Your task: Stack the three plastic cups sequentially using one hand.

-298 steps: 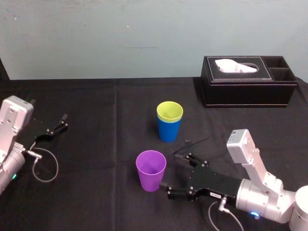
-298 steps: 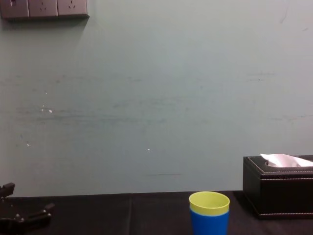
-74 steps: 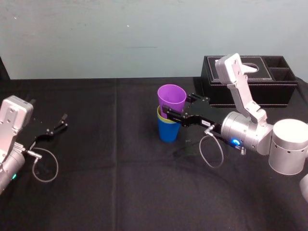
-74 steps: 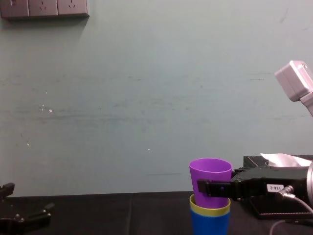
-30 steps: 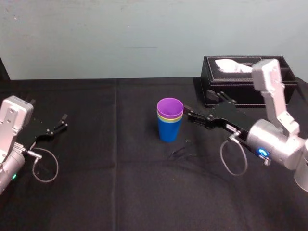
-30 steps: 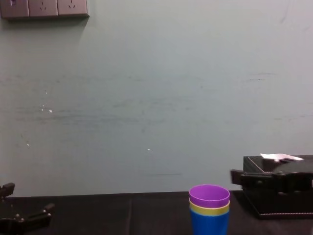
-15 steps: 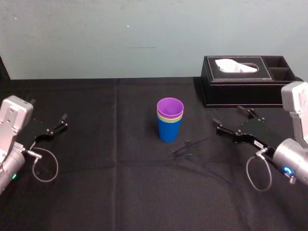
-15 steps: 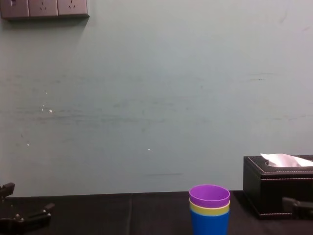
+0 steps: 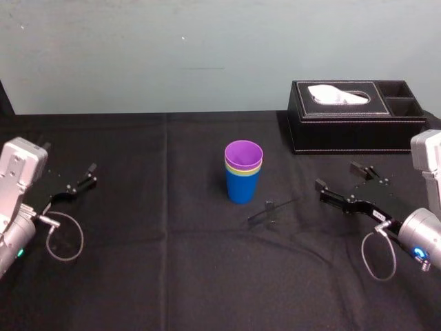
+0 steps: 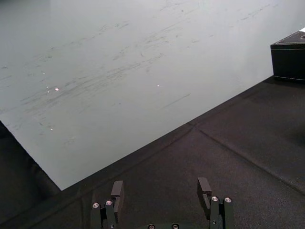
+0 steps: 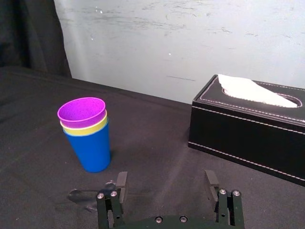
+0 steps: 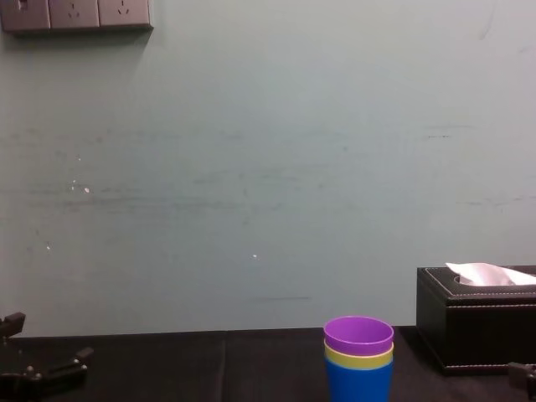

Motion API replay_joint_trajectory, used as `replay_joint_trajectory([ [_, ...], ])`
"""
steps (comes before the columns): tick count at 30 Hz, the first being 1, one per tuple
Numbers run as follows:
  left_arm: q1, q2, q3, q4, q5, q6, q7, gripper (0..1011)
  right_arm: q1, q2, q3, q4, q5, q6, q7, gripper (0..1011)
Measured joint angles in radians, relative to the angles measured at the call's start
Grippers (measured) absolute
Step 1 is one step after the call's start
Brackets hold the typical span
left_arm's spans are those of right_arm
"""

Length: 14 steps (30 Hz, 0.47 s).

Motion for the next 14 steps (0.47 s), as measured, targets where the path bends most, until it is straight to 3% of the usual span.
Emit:
replay_joint_trajectory([
  [14, 0.000, 0.000, 0.000, 0.000, 0.000, 0.000, 0.000, 1010, 0.001, 0.000, -0.002, -0.007, 0.001, 0.005, 0.001, 1000],
])
